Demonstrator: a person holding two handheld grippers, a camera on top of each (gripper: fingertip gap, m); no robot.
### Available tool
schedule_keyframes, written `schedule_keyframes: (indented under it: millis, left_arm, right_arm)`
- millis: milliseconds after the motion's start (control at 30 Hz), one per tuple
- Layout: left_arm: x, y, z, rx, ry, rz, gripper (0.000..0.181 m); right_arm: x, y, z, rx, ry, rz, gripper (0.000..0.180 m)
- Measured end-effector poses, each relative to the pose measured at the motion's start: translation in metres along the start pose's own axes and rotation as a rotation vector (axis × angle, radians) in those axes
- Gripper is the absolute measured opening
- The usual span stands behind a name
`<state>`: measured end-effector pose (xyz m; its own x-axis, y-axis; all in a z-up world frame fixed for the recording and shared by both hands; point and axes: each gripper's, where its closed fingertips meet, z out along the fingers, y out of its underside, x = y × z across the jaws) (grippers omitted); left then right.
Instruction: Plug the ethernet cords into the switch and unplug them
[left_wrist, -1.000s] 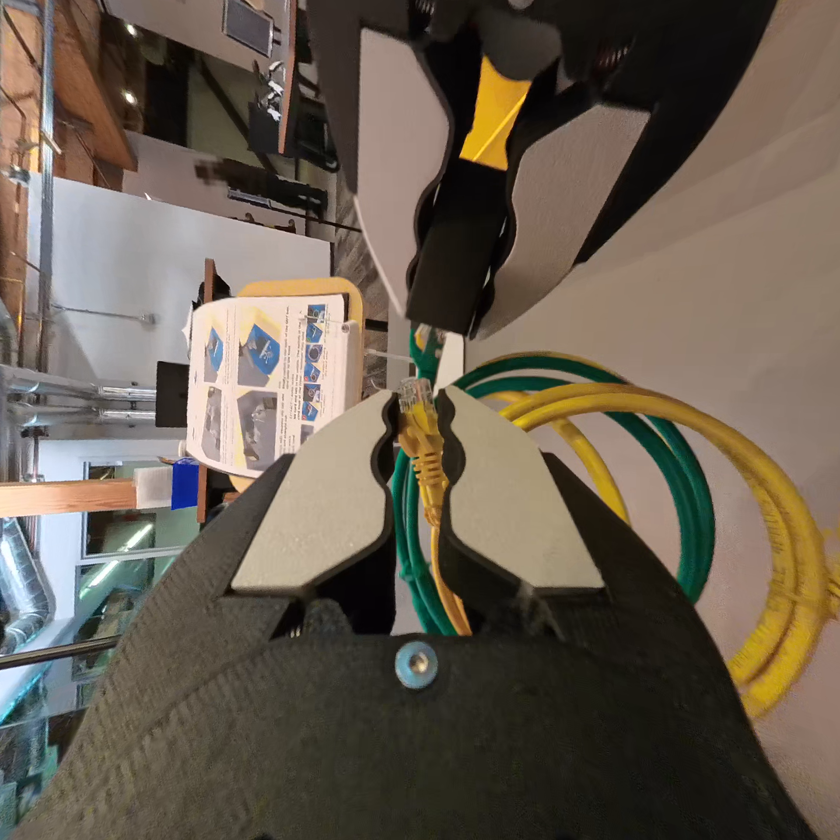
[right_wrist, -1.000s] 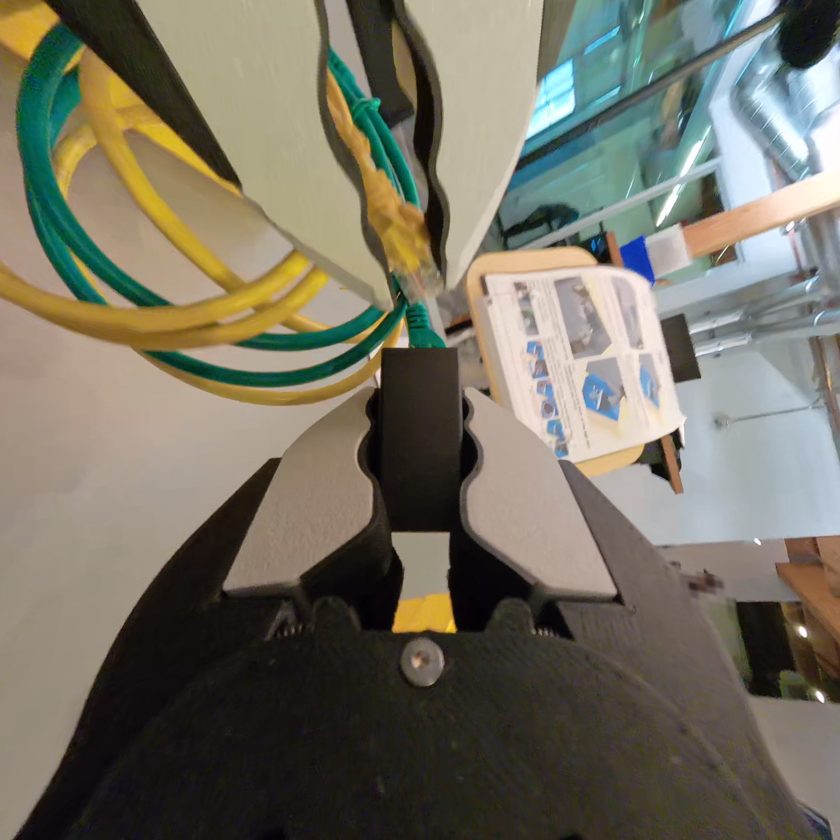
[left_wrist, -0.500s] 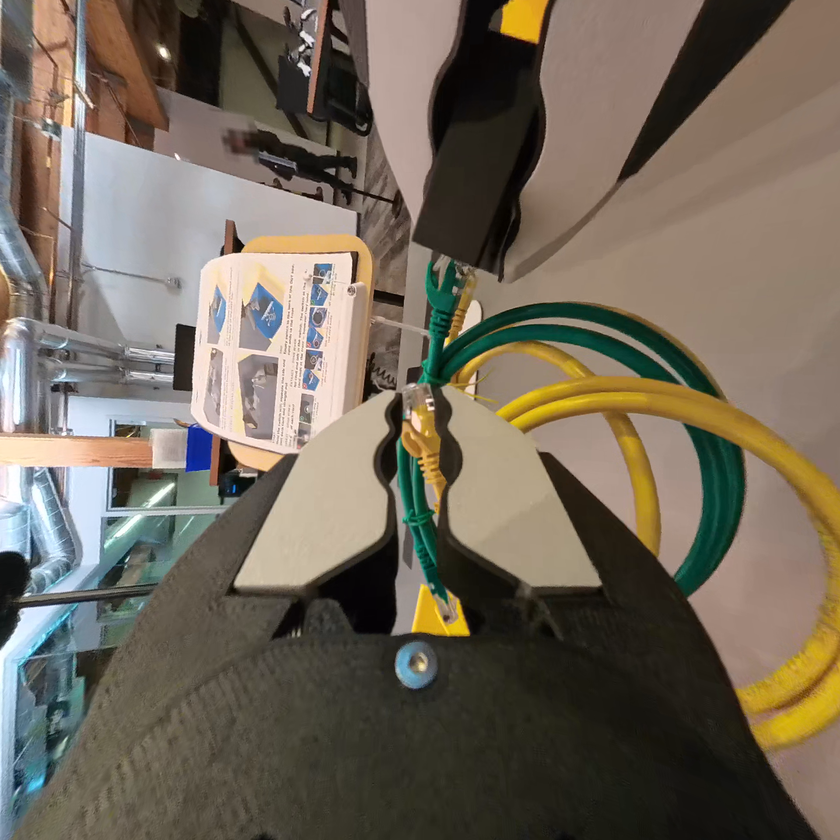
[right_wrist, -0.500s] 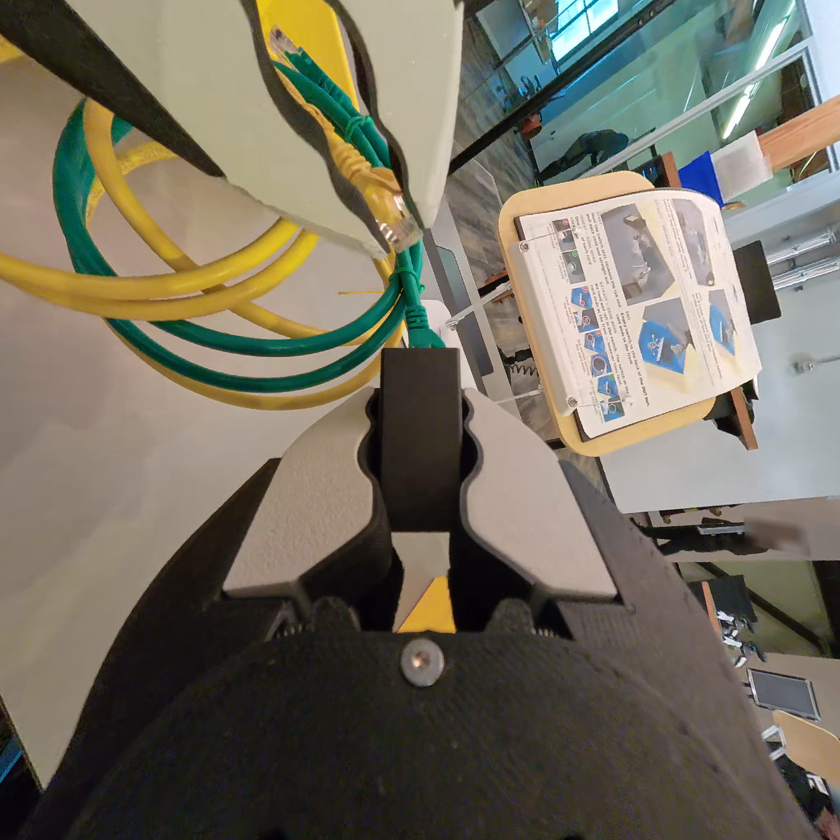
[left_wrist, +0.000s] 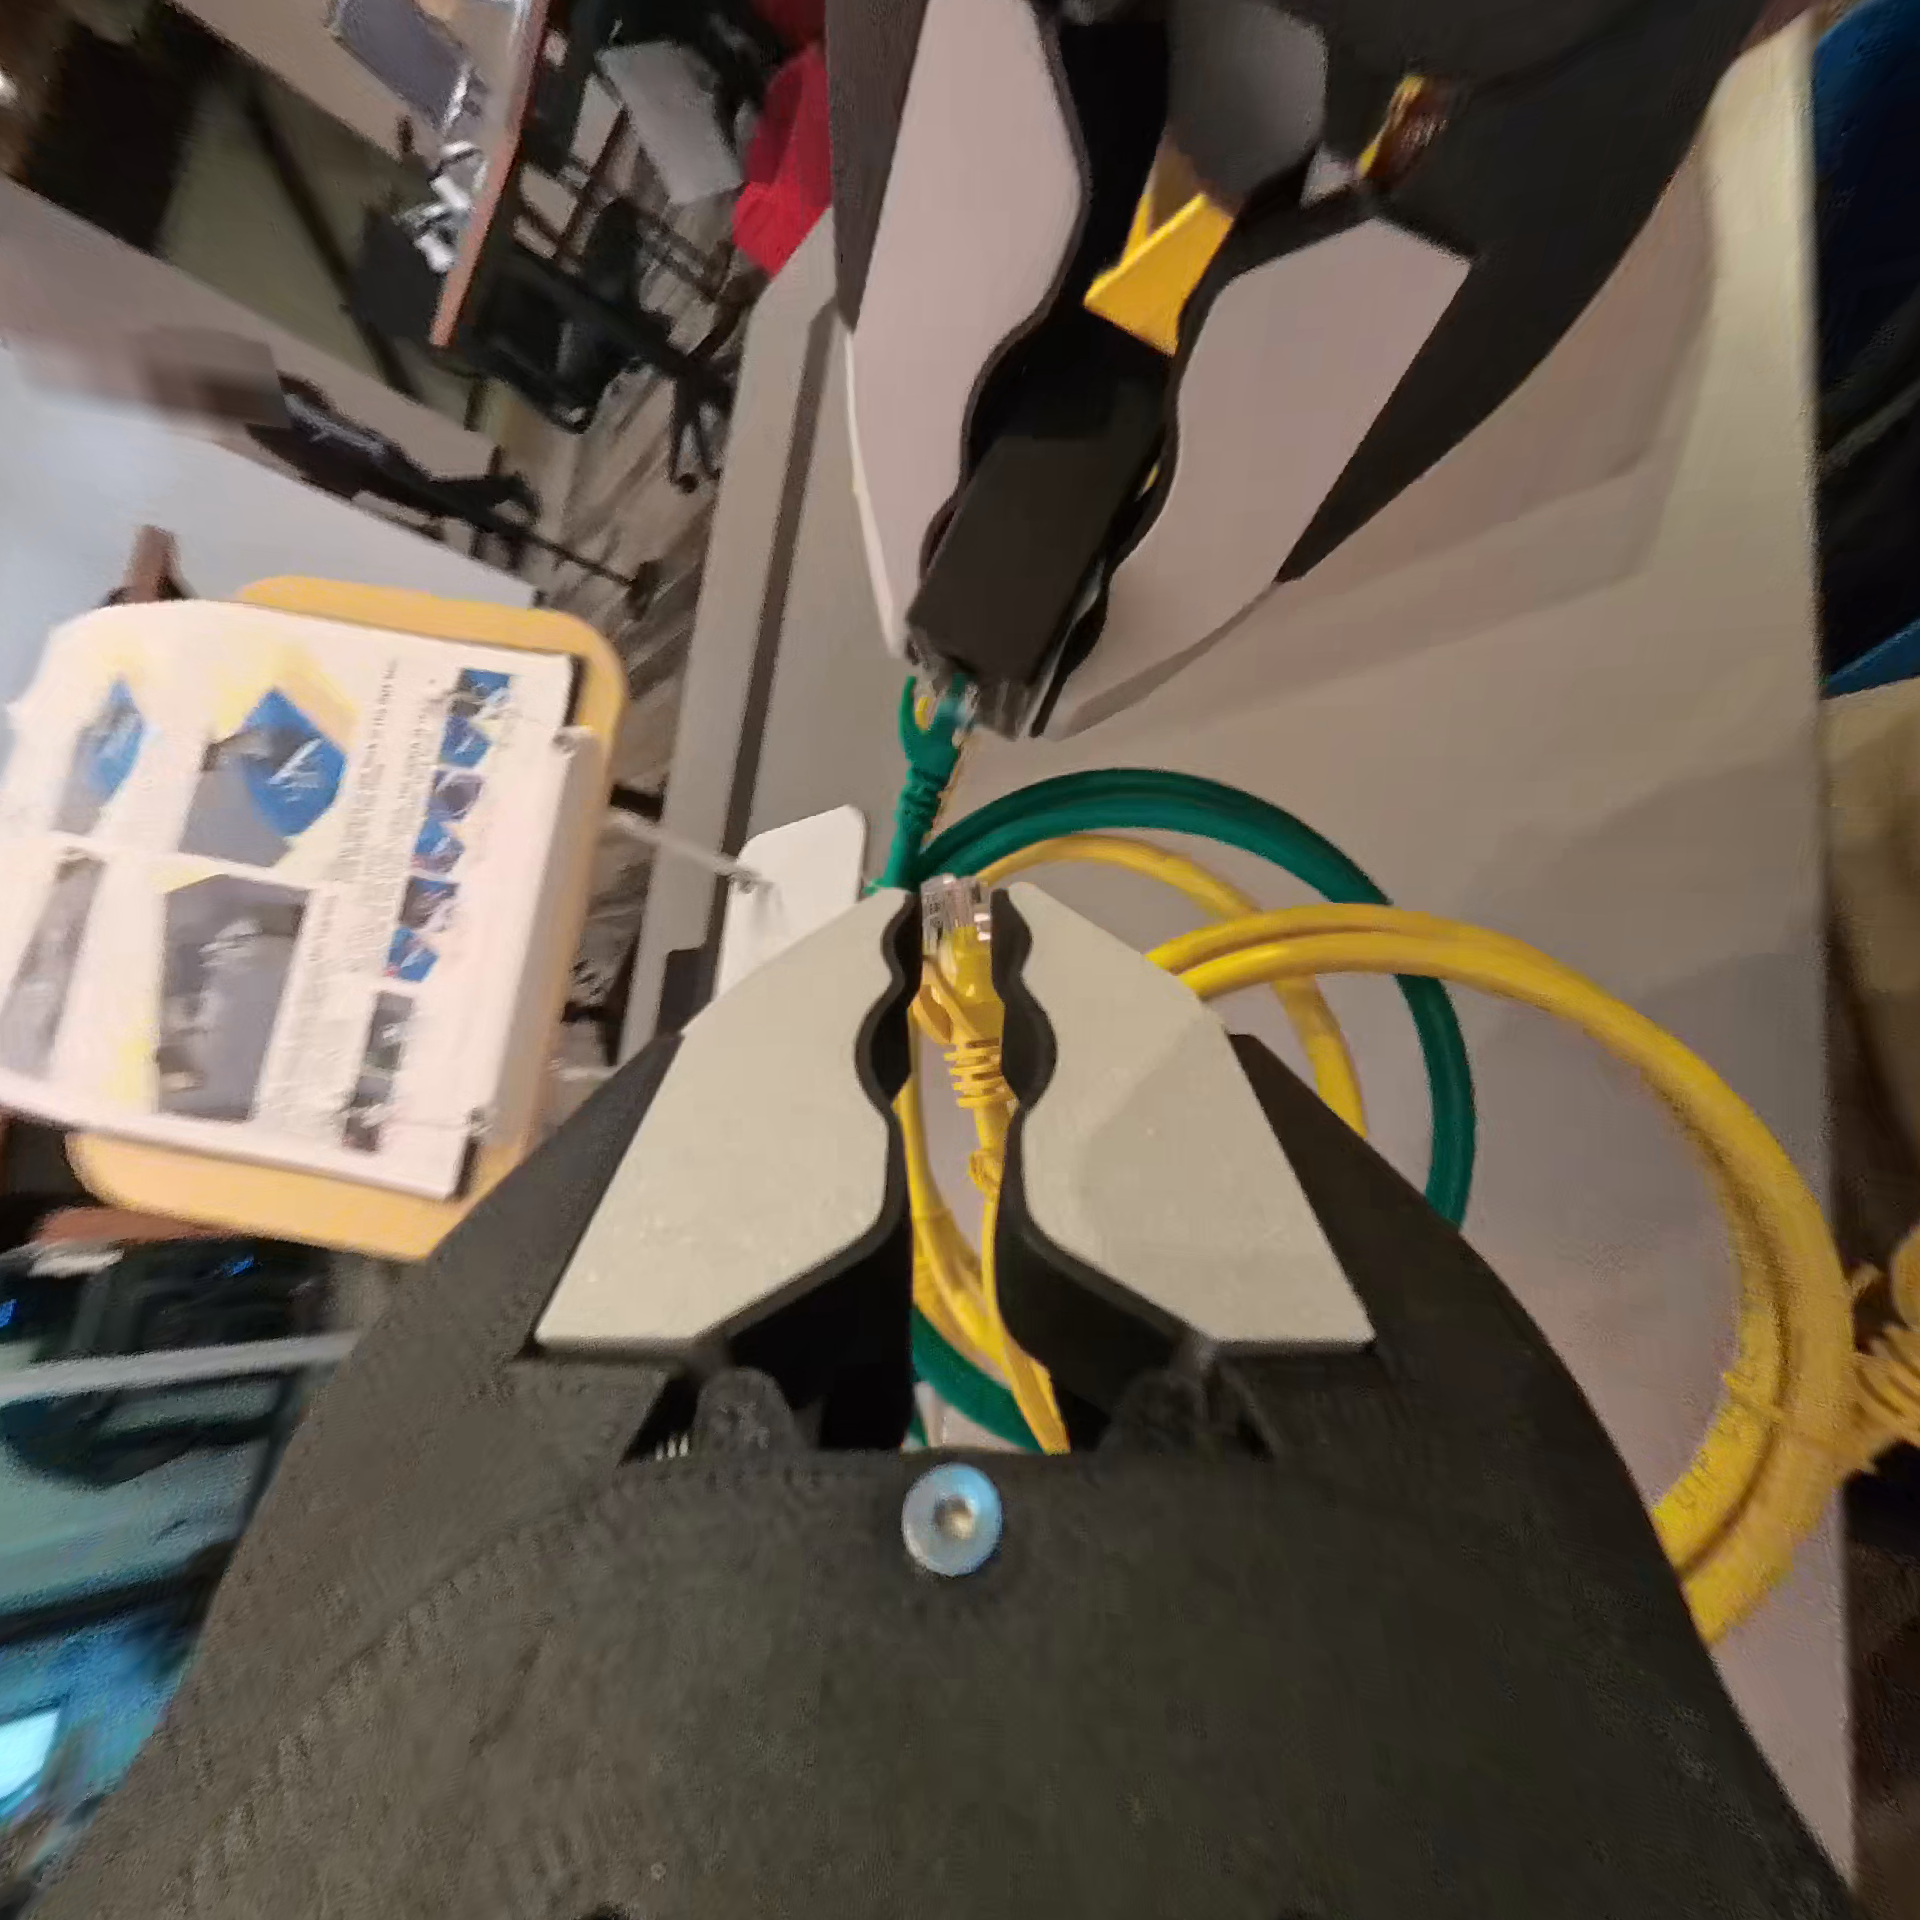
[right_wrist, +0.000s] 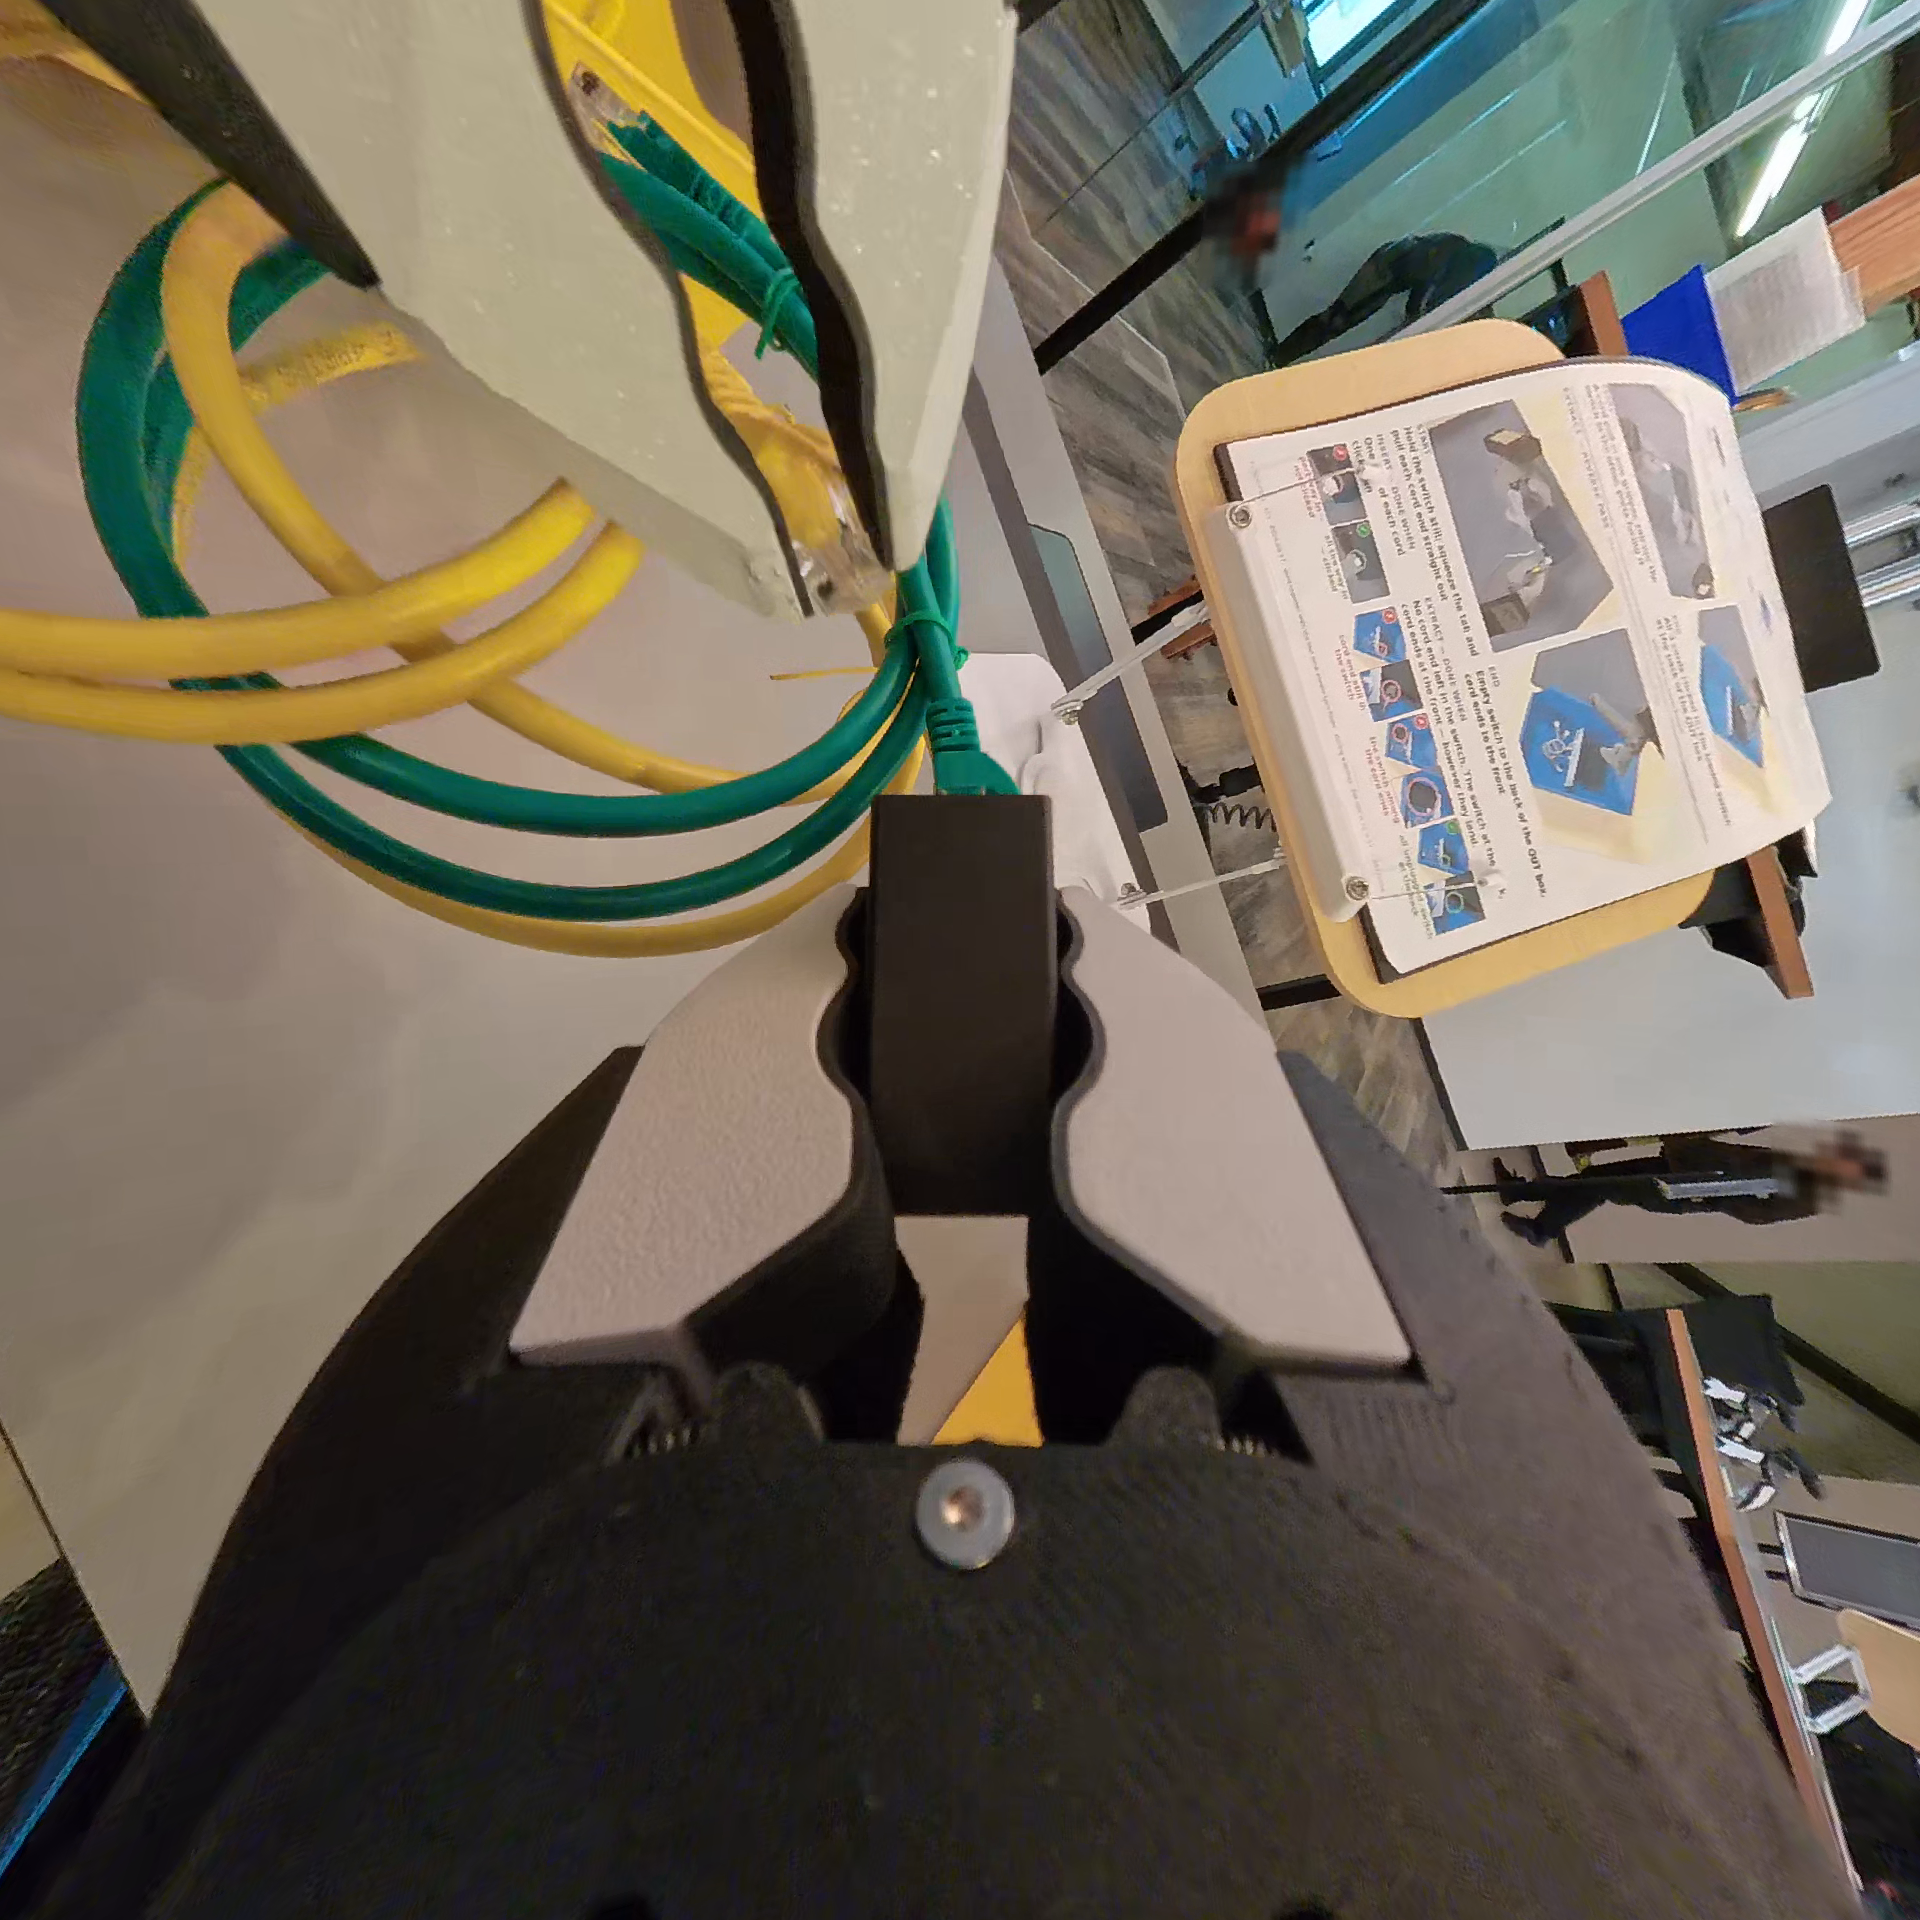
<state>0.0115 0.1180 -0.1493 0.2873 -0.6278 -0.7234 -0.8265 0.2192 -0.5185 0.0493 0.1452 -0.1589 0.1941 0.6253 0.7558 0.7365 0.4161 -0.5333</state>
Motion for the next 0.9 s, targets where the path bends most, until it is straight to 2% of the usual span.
schedule_keyframes:
  millis: [67,167,267,433,500,667,833,900]
  left_arm:
    - [0.005,0.005,0.007,-0.01,0.079,-0.066,0.013]
    - [0.005,0.013,0.014,-0.021,0.086,-0.094,0.018]
    - [0.006,0.015,0.014,-0.048,0.059,-0.06,0.034]
    - [0.004,0.018,0.008,-0.095,-0.025,-0.047,0.043]
    - [-0.003,0.025,0.004,-0.136,-0.114,-0.012,0.047]
    - [-0.009,0.035,-0.003,-0.196,-0.239,-0.034,0.046]
    - [-0.014,0.06,0.012,-0.268,-0.199,-0.119,0.049]
    - [-0.017,0.066,0.021,-0.235,-0.152,-0.228,0.044]
  right_arm:
    - [-0.003,0.001,0.001,-0.002,-0.02,0.009,0.029]
    - [-0.007,0.003,0.003,-0.007,-0.043,0.027,0.029]
    - [-0.01,0.005,0.004,-0.01,-0.061,0.045,0.029]
    - [-0.012,0.008,0.007,-0.024,-0.076,0.074,0.029]
    - [-0.011,0.01,0.007,-0.03,-0.072,0.08,0.029]
    - [-0.011,0.01,0.008,-0.044,-0.074,0.094,0.029]
    - [-0.002,0.023,0.01,-0.118,-0.021,0.088,0.029]
    - [0.004,0.032,0.01,-0.165,0.011,0.083,0.029]
